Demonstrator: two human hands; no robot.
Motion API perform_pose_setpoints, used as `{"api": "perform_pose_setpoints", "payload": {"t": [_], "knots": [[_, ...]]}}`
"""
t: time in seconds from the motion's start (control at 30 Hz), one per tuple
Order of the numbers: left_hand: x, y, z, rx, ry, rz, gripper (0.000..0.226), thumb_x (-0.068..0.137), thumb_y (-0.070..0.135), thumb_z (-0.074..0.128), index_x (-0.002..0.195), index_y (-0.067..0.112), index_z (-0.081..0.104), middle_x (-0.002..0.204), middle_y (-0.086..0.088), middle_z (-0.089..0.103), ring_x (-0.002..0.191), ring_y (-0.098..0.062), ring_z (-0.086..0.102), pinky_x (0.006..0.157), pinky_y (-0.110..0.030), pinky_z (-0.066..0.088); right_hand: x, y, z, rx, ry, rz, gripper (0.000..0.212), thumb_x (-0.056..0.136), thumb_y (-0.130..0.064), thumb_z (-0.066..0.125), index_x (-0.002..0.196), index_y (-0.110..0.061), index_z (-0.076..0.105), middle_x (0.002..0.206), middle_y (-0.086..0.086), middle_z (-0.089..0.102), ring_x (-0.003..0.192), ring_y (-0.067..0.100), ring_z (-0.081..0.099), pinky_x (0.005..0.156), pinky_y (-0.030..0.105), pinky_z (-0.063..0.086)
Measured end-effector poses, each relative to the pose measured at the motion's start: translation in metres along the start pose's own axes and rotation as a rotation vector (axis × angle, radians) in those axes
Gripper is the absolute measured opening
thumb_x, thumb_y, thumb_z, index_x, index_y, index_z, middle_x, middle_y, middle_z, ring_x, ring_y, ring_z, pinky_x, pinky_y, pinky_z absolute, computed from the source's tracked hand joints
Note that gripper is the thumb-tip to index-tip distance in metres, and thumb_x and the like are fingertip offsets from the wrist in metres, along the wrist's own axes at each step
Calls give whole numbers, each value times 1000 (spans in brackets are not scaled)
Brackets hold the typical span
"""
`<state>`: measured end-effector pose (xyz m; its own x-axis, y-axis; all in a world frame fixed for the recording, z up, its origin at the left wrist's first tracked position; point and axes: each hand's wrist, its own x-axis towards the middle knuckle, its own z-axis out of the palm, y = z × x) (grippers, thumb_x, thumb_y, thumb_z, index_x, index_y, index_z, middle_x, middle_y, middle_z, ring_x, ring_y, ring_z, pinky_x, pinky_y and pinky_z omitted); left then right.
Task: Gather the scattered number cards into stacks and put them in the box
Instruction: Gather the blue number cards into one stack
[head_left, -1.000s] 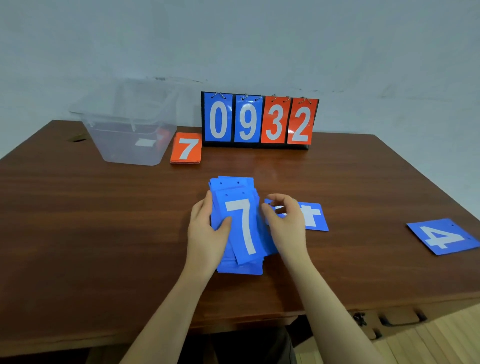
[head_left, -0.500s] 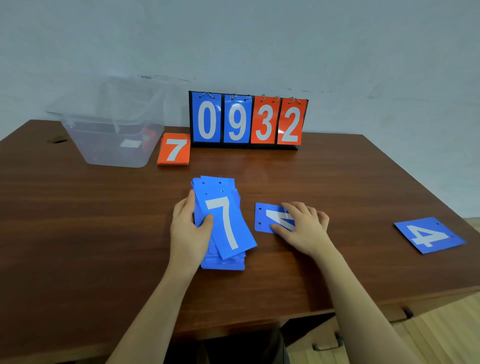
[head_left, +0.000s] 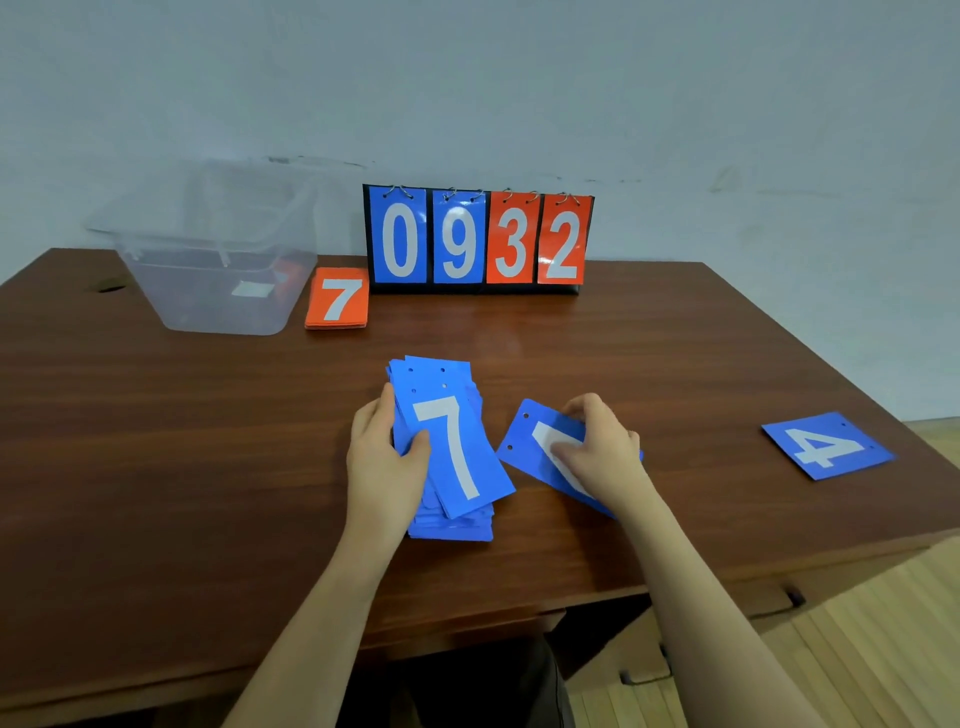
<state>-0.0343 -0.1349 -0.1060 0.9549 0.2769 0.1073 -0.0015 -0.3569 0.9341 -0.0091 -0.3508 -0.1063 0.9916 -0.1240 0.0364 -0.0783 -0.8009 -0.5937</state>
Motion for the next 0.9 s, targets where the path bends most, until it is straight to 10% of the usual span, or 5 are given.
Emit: {"api": "perform_pose_setpoints", "payload": {"t": [0.33, 0.5, 0.9], "knots": [[-11, 5, 4, -38, -4, 0, 59, 91, 10, 54, 144, 21, 30, 139, 3, 36, 119, -6, 43, 80, -12, 41, -24, -13, -30, 647, 288, -26, 33, 86, -8, 64, 114, -22, 55, 98, -9, 62, 85, 1, 64, 55, 13, 50], [-18, 25, 34, -132, -87, 58, 59, 90, 10, 55, 143, 22, 32, 133, 8, 39, 117, -9, 47, 95, -33, 48, -35, -11, -15, 674, 326, -36, 35, 85, -7, 63, 117, -19, 58, 103, -6, 65, 93, 11, 62, 72, 24, 54], [-29, 60, 128, -128, -249, 139, 64, 85, 8, 61, 142, 15, 34, 132, 4, 41, 122, -12, 45, 104, -29, 38, -34, 62, -44, 486, 437, 44, 37, 89, -25, 61, 125, -19, 57, 115, -6, 53, 101, 7, 55, 80, 16, 45]]}}
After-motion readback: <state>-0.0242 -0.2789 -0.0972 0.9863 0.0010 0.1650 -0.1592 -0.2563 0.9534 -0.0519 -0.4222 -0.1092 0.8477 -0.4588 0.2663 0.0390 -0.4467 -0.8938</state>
